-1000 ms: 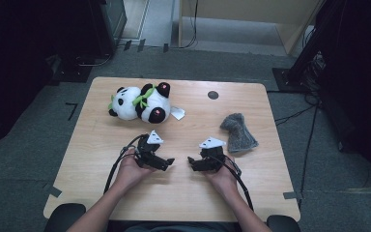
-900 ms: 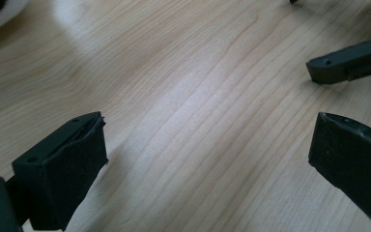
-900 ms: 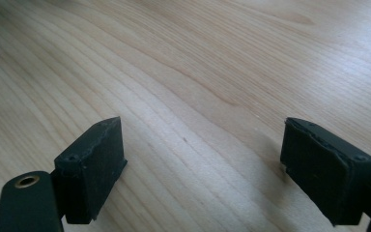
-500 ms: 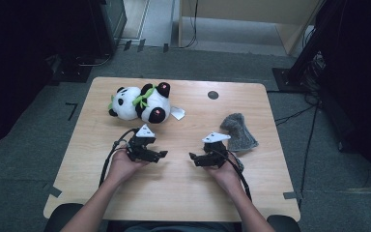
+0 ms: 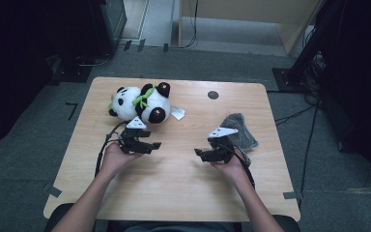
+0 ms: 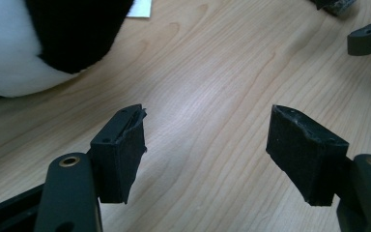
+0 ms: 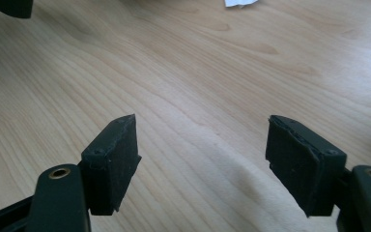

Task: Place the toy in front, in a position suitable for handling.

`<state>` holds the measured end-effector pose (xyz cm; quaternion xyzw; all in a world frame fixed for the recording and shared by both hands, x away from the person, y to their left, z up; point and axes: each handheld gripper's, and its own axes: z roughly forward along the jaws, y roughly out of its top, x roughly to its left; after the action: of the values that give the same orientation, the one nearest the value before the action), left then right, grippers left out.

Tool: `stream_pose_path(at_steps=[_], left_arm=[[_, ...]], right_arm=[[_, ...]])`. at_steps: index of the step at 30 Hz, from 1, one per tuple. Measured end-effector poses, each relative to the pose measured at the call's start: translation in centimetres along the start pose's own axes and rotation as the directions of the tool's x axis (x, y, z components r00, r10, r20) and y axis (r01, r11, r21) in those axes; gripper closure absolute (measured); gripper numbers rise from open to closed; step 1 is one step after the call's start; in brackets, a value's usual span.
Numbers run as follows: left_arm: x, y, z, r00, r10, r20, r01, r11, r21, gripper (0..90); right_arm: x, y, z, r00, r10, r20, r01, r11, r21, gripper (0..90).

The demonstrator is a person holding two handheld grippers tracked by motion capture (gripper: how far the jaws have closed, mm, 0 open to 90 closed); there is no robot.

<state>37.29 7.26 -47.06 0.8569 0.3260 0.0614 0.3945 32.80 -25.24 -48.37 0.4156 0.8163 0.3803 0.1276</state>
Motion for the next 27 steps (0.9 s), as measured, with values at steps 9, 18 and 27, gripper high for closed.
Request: stream_pose_path(at_steps=[9, 18, 27], left_arm=[[1.8, 1.1, -1.2, 0.9995, -0.03, -0.012, 0.029, 0.9994, -0.02, 33.6], [3.2, 2.4, -2.1, 0.9983, -0.056, -0.013, 0.056, 0.9977, -0.038, 31.5], [3.9, 3.4, -2.4, 0.9985, -0.04, -0.037, 0.039, 0.9991, -0.017, 32.7]], right_arm=[[-2.1, -0.1, -1.1, 0.9991, 0.041, 0.01, -0.04, 0.999, -0.003, 28.3], [-2.3, -0.1, -1.1, 0.9998, 0.011, 0.014, -0.011, 1.0, 0.014, 30.8], [-2.5, -0.2, -1.1, 0.9997, 0.012, 0.022, -0.013, 1.0, 0.025, 32.0]])
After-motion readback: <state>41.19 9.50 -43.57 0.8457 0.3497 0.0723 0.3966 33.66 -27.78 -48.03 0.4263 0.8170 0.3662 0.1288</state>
